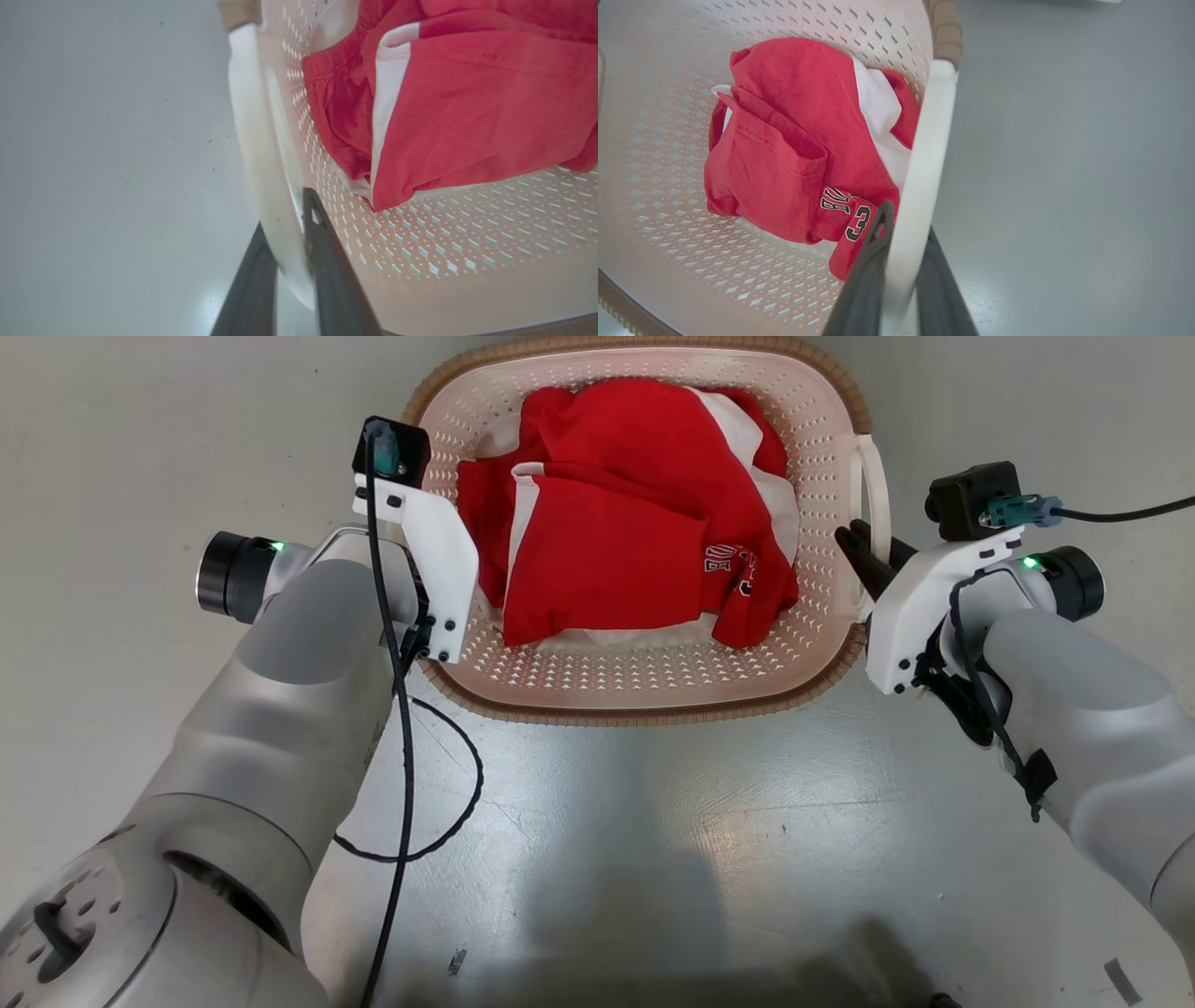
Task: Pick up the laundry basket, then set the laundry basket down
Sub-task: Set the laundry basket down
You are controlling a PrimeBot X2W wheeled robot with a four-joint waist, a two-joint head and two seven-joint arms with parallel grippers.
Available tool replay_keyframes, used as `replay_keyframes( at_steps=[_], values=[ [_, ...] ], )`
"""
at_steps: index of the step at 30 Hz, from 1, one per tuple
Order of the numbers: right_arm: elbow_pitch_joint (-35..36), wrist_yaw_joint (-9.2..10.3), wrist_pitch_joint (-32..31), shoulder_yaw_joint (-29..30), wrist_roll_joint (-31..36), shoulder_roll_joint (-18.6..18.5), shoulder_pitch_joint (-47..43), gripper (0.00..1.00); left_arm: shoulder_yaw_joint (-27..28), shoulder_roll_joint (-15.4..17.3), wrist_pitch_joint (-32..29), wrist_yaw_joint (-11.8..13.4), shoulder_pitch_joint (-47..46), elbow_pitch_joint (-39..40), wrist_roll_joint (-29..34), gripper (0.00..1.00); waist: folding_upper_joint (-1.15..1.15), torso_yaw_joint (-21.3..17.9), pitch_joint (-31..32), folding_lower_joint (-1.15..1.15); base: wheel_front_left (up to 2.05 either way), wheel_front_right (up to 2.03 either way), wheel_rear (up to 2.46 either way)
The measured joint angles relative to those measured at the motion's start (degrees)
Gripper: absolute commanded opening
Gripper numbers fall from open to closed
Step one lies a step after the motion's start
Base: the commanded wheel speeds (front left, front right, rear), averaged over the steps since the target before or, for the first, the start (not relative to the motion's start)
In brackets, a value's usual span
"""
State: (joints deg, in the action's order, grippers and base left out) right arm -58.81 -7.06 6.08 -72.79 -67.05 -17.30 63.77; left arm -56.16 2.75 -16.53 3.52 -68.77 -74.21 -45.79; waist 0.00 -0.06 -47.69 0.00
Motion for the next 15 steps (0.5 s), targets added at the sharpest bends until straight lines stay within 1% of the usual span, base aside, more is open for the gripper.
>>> replay_keyframes(
  at_steps=[7, 9, 10, 11, 12, 13, 14, 15],
  values=[
    [-0.3, -0.01, 0.2, 0.0, 0.0, 0.0, 0.0, 0.00, -0.3, 0.0, 0.9, 0.0, 0.0, 0.0, 0.0, 0.00, 0.00, -0.1, -0.8, 0.00, 0.00, 0.00, 0.00],
    [-0.7, -0.01, 0.7, 0.0, 0.0, 0.0, 0.0, 0.00, -0.2, -0.1, 1.6, 0.7, 0.0, 0.0, 0.0, 0.00, 0.00, 0.0, -1.1, 0.00, 0.00, 0.00, 0.00],
    [-1.0, -0.01, 1.1, 0.0, 0.0, 0.1, 0.1, 0.05, -0.2, -0.2, 2.3, 1.2, 0.0, 0.0, -0.1, 0.00, 0.00, 0.0, -1.3, 0.00, 0.00, 0.00, 0.00],
    [-1.5, -0.02, 1.7, 0.0, 0.0, 0.2, 0.1, 0.35, -0.3, -0.3, 2.8, 1.5, 0.0, 0.0, -0.1, 0.37, 0.00, 0.0, -1.5, 0.00, 0.00, 0.00, 0.00],
    [-1.8, -0.02, 2.1, -0.1, 0.0, 0.2, 0.4, 0.70, -0.5, -0.3, 2.9, 1.5, 0.0, 0.0, 0.0, 0.67, 0.00, 0.0, -1.6, 0.00, 0.00, 0.00, 0.00],
    [-2.1, -0.04, 2.3, -0.1, 0.0, 0.2, 0.8, 1.00, -0.7, -0.3, 2.9, 1.7, 0.0, 0.0, 0.0, 0.81, 0.00, 0.0, -1.8, 0.00, 0.00, 0.00, 0.00],
    [-2.1, -0.04, 2.3, -0.1, 0.0, 0.2, 0.8, 1.00, -0.7, -0.3, 2.9, 1.7, 0.0, 0.0, 0.0, 1.00, 0.00, 0.0, -1.8, 0.00, 0.00, 0.00, 0.00],
    [-2.5, -0.04, 2.9, -0.1, 0.0, 0.3, 1.2, 1.00, -0.7, -0.3, 2.9, 2.1, 0.0, 0.0, 0.0, 1.00, 0.00, 0.0, -1.9, 0.00, 0.00, 0.00, 0.00]
  ],
)
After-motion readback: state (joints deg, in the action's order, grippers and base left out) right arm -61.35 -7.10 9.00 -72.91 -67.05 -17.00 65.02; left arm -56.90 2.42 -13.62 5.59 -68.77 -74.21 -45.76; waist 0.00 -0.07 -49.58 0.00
